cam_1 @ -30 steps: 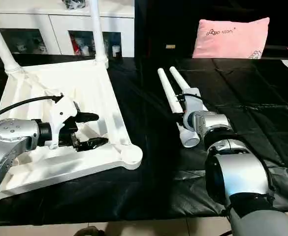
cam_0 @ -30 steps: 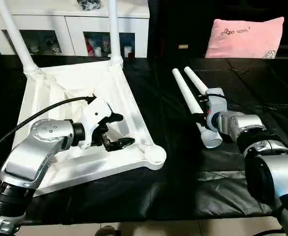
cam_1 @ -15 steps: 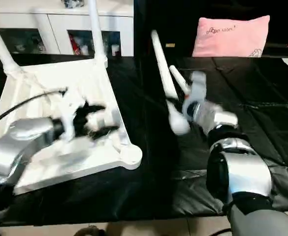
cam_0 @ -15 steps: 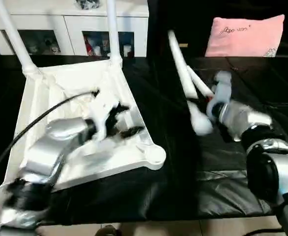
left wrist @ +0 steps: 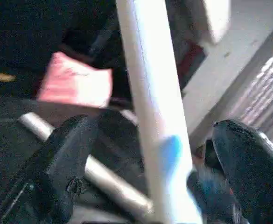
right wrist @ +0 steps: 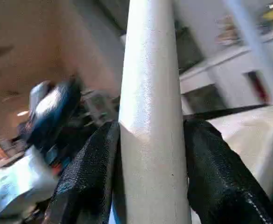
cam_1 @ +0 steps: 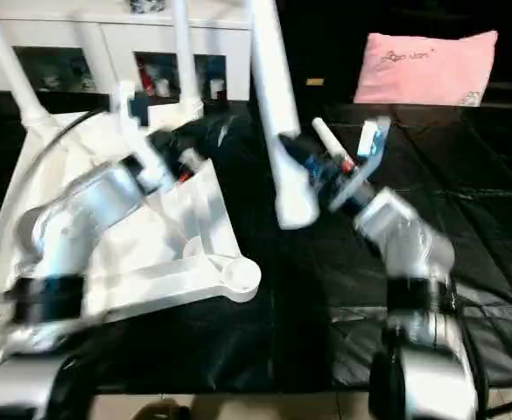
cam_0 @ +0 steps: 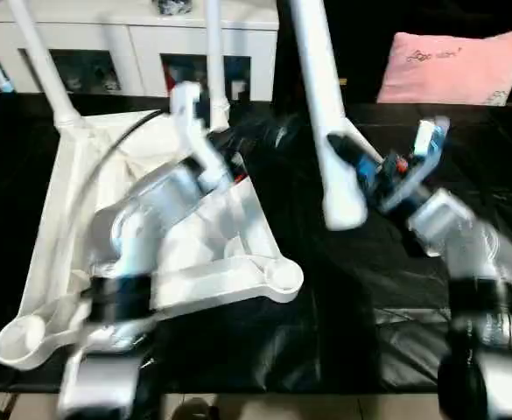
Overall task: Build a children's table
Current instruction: Pick table leg
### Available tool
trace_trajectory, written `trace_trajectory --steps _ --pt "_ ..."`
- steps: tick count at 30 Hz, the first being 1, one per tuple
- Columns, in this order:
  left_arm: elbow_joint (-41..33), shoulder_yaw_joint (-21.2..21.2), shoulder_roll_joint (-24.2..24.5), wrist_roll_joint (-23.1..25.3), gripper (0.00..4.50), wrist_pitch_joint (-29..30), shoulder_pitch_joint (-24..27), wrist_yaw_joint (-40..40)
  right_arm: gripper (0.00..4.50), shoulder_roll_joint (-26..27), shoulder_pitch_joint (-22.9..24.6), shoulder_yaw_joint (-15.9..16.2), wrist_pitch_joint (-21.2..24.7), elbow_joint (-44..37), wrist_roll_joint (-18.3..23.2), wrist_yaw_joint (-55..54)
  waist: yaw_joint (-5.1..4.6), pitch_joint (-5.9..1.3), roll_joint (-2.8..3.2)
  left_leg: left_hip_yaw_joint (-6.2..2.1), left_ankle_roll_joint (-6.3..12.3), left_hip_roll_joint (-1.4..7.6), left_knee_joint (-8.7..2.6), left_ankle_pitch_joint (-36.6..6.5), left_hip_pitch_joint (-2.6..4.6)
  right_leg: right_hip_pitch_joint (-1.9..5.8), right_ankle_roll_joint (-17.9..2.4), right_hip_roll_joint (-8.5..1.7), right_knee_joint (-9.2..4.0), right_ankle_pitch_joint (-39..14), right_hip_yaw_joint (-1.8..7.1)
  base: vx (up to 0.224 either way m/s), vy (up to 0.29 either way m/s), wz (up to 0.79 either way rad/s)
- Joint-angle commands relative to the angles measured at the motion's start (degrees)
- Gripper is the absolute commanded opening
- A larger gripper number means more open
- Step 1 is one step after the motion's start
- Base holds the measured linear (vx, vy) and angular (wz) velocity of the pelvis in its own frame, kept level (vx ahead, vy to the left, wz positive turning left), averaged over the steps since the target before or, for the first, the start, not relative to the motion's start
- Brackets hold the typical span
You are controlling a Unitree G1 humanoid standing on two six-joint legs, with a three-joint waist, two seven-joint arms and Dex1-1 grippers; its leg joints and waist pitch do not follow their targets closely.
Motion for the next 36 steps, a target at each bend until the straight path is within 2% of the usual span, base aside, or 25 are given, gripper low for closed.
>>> trace_trajectory --steps 1,4,6,13,16,18,23,24,27,30,32,36 --pt "0.63 0.93 -0.02 -1.14 4.50 0.87 -0.86 1.34 1.80 -0.34 0.00 0.02 1.15 -2.95 1.93 0.69 0.02 -4.43 -0.21 -0.63 3.91 2.52 -3.56 -2.11 1.31 3.27 -15.93 -4.43 -4.34 9.34 2.14 0.000 0.000 0.00" --pt "1.65 1.20 -0.78 -1.59 4.50 1.03 -2.15 2.30 1.80 -0.32 1.70 0.38 3.16 -6.64 3.77 0.32 -0.25 -4.33 -0.20 -0.58 3.40 2.38 -3.61 -2.07 1.37 3.23 -15.24 -4.35 -4.60 8.22 2.17 0.000 0.000 0.00" --pt "1.89 2.22 -1.66 -3.53 4.50 2.13 -3.19 2.40 1.80 -0.32 3.02 0.96 4.37 -8.93 4.39 -0.22 -0.06 -4.43 -0.13 -0.57 3.21 2.39 -3.50 -1.28 1.41 3.29 -15.14 -4.33 -4.47 9.52 2.24 0.000 0.000 0.00" --pt "1.38 2.86 -2.68 -6.16 4.50 3.93 -3.56 2.56 1.80 -0.24 4.12 1.95 5.04 -10.75 3.93 -1.68 -0.16 -4.28 -0.10 -0.60 2.58 2.43 -3.65 -1.82 1.39 3.21 -14.95 -4.41 -4.60 9.06 2.23 0.000 0.000 0.00" --pt "1.21 3.01 -3.06 -7.24 4.50 4.82 -3.39 3.13 1.80 -0.19 4.42 3.05 4.03 -11.65 2.30 -3.01 -0.13 -4.26 -0.07 -0.65 2.14 2.44 -3.69 -1.86 1.40 3.20 -14.83 -4.43 -4.64 9.06 2.23 0.000 0.000 0.00" --pt "1.60 3.05 -3.29 -6.53 4.22 5.32 -3.58 5.71 1.80 -0.06 4.74 3.92 3.14 -12.85 1.04 -4.73 -0.23 -4.20 -0.02 -0.67 1.81 2.46 -3.75 -2.26 1.37 3.20 -14.46 -4.38 -4.67 8.72 2.26 0.000 0.000 0.00" --pt "2.06 3.59 -4.23 -5.80 3.88 5.19 -3.86 8.79 1.80 0.17 5.11 5.30 2.23 -14.41 -0.49 -6.12 -0.27 -4.20 -0.03 -0.70 1.65 2.42 -3.74 -2.10 1.35 3.27 -13.79 -4.39 -4.77 8.98 2.31 0.000 0.000 0.00" --pt "1.99 3.95 -4.96 -5.15 3.73 5.04 -4.15 11.42 1.80 0.65 5.11 6.40 0.41 -15.14 -2.97 -8.35 -0.23 -4.20 0.17 -0.78 1.43 2.53 -3.81 -2.19 1.40 3.19 -13.67 -4.39 -4.75 8.81 2.26 0.000 0.000 0.00" --pt "1.99 4.28 -5.34 -5.06 3.61 4.96 -4.37 13.05 1.80 0.78 5.08 7.14 -0.71 -15.32 -4.47 -9.61 -0.43 -4.11 0.08 -0.75 0.87 2.49 -3.88 -2.72 1.43 3.16 -13.31 -4.35 -4.90 8.32 2.33 0.000 0.000 0.00" --pt "1.61 4.71 -5.83 -5.72 3.28 5.36 -4.96 15.35 1.80 0.91 5.25 10.00 -3.11 -15.60 -8.02 -11.95 -0.42 -4.13 0.21 -0.82 0.12 2.43 -3.89 -2.93 1.36 3.27 -12.98 -4.37 -4.87 8.45 2.34 0.000 0.000 0.00" --pt "1.36 4.80 -6.08 -6.26 3.24 5.96 -5.20 16.49 1.80 1.09 5.26 10.97 -4.18 -15.52 -9.47 -12.85 -0.45 -4.12 0.14 -0.78 0.24 2.40 -3.88 -3.02 1.44 3.25 -12.81 -4.32 -4.89 8.94 2.37 0.000 0.000 0.00" --pt "1.15 4.94 -6.45 -6.33 2.81 6.43 -5.30 18.43 1.80 1.54 5.23 11.62 -5.62 -15.29 -10.92 -13.99 -0.49 -4.11 0.27 -0.83 0.35 2.42 -3.90 -3.02 1.38 3.21 -12.76 -4.30 -4.82 9.52 2.38 0.000 0.000 0.00"
